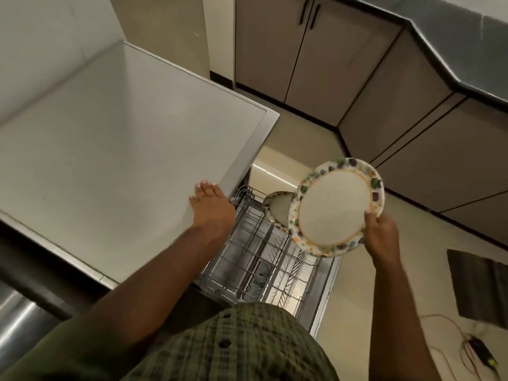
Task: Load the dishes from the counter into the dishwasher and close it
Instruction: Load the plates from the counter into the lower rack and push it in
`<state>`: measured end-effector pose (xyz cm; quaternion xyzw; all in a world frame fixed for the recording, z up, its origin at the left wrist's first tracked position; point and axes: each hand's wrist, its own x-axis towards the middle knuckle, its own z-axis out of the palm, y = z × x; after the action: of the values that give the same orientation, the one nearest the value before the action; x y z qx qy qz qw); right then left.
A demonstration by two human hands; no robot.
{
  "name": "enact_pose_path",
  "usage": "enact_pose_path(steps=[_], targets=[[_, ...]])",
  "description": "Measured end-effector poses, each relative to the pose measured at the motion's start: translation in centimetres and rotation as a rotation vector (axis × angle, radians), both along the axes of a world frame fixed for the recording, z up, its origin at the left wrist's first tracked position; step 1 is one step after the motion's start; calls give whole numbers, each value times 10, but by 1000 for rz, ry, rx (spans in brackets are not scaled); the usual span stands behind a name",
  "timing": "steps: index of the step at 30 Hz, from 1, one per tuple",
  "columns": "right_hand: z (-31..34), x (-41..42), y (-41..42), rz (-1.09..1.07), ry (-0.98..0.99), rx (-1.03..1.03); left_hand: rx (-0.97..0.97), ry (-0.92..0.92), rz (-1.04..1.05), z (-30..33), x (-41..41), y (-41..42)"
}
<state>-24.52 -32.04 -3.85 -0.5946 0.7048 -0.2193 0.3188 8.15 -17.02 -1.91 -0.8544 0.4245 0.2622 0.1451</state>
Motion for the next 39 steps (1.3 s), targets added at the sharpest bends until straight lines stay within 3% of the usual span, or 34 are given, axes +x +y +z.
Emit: enact_pose_path(steps=[6, 14, 23, 39], targets=[[-56, 23, -34, 348, 554, 90, 11, -83, -17, -8, -1, -2], [-122, 66, -67, 659, 835, 137, 27, -231, -142, 3, -8, 6], [-164, 90, -84, 803, 934, 108, 120, -342, -234, 3, -8, 4], [-172, 104, -76, 784, 836, 182, 100, -316, -200, 1, -8, 3]])
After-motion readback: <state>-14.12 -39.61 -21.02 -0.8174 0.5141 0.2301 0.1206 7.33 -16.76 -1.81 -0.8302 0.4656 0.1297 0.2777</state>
